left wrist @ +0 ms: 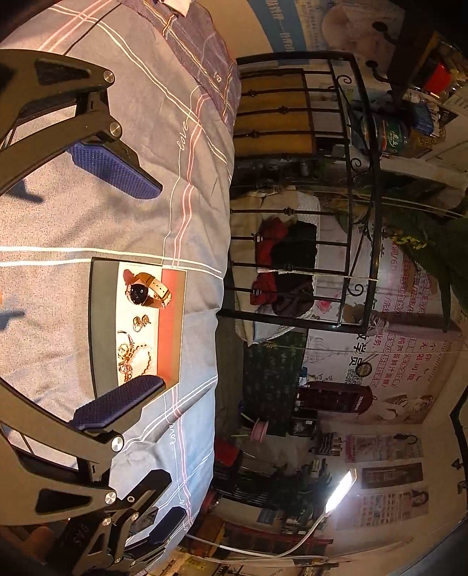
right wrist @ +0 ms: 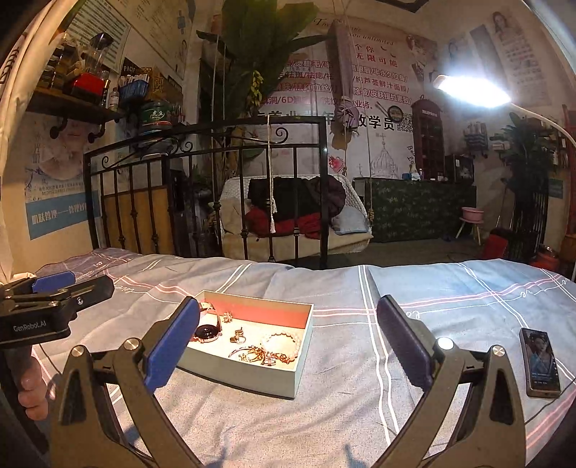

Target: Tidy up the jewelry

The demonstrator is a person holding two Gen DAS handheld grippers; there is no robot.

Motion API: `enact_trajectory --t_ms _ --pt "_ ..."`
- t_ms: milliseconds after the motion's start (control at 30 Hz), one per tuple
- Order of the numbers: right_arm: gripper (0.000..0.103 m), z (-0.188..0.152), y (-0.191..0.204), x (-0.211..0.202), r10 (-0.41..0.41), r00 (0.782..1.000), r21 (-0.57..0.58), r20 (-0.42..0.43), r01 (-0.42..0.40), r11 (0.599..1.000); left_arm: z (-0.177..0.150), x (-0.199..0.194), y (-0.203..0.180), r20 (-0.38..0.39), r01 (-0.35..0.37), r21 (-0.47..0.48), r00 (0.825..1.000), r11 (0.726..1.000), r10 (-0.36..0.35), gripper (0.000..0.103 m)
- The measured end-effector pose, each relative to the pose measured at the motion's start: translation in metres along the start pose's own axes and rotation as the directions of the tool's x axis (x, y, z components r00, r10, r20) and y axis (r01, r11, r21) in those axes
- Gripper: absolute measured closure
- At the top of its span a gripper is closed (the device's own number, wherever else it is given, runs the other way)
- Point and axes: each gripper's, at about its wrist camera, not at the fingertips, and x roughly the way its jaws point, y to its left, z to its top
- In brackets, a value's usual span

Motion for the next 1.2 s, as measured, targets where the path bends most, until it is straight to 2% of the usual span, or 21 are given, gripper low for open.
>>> enact_trajectory --t_ms 800,967,1200 --pt "0.006 0.0000 -0.0003 0.0021 -0.002 1.000 0.004 -0.018 0.003 1.000 -0.0085 0.0002 -0.0068 -0.016 -0.004 0.039 1.000 0.999 0.005 0.007" --pt "0.006 0.0003 -0.0019 0.0035 -0.004 1.000 0.004 -0.021 0.004 1.000 -0.0098 -0.0006 -0.0069 -0.005 -0.050 0.033 0.999 0.998 0.050 0.007" --pt "0.006 -0.0002 -0.0035 0.0043 -0.005 1.000 0.001 -0.025 0.005 1.000 -0.0083 -0.0012 -0.0043 -0.005 -0.046 0.019 0.999 0.999 0.046 0.007"
